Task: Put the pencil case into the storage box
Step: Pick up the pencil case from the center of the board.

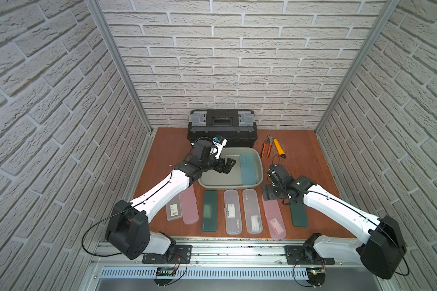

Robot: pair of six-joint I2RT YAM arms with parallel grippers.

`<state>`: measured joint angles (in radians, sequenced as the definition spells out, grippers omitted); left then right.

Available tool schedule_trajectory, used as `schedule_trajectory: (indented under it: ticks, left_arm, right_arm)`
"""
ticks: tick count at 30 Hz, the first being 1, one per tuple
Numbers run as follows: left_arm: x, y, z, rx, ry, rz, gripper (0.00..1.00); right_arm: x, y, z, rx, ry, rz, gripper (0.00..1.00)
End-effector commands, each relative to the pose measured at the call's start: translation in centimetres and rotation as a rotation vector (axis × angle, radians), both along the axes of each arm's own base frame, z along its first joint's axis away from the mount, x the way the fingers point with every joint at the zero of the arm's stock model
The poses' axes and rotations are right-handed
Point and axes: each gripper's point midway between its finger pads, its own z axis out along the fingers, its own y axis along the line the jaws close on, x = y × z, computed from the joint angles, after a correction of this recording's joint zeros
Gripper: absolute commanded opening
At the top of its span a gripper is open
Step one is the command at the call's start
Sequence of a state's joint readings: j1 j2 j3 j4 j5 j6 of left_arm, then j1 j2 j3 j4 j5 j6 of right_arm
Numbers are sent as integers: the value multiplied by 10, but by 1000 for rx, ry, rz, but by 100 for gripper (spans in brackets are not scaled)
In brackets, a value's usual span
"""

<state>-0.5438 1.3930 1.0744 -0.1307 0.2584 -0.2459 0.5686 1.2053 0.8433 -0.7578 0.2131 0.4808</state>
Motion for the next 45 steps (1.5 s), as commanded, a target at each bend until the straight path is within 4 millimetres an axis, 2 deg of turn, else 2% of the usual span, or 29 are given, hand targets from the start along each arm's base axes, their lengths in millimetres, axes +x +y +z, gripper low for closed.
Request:
schedule_trajectory:
  ticks: [1, 5, 14, 20, 32, 38, 45]
  left_arm:
    - [3, 9, 15, -6, -68, 36, 99]
    - [4, 10, 15, -13, -63, 45, 99]
    - [-1, -2, 14, -57, -34, -38, 98]
    - [3, 3, 10, -36, -28, -9, 99]
    - [8, 11, 10, -15, -46, 33, 98]
    - [9, 14, 12, -18, -49, 44, 98]
    - [6, 15, 18, -25, -64, 31, 98]
  right_arm:
    - [-19, 0, -21, 49, 67, -26, 96]
    - [-28, 2, -42, 56, 129, -26, 96]
    - [-16, 7, -66, 47, 176, -17, 97]
    - [-14, 5, -80, 20, 224, -24, 94]
    - [5, -12, -83, -20, 203, -113, 83]
    - [29, -20, -76, -3, 177, -136, 77]
    - [56, -30, -73, 12, 170, -156, 80]
